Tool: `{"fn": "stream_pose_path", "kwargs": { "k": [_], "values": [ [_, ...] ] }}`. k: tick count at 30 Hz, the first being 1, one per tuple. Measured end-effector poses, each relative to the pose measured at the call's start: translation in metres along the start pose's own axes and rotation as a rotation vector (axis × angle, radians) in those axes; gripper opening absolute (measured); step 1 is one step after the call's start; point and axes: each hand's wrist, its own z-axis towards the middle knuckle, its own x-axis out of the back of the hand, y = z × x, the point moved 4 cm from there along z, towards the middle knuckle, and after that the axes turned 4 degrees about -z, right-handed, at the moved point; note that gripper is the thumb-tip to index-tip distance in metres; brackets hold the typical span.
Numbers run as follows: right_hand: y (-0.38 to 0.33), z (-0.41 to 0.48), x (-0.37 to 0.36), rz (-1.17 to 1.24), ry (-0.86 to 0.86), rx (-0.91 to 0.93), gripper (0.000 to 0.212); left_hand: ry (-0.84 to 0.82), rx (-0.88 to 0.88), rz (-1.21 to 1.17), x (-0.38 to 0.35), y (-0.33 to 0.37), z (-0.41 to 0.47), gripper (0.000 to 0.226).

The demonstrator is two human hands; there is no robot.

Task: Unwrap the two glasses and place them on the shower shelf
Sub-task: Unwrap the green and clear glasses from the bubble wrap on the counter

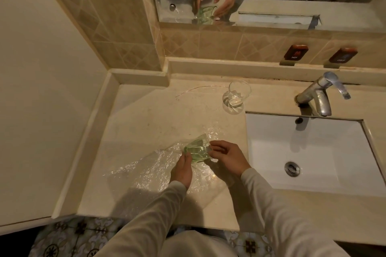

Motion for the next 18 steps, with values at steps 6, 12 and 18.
{"fn": "stream_pose_path", "kwargs": {
  "k": [6,12,18],
  "values": [
    [-0.002,-0.001,-0.014,0.001,0.046,0.031,0.017,-0.008,-0.046,0.194,0.013,0.008,0.005,0.060],
    [-0.005,-0.007,-0.015,0.056,0.166,0.048,0.011,-0.106,-0.120,0.310,0.025,0.003,0.011,0.056],
    [-0.016,-0.020,0.009,0.216,0.307,0.074,0.015,-0.164,-0.111,0.285,0.033,-0.006,0.016,0.055]
  ]
}}
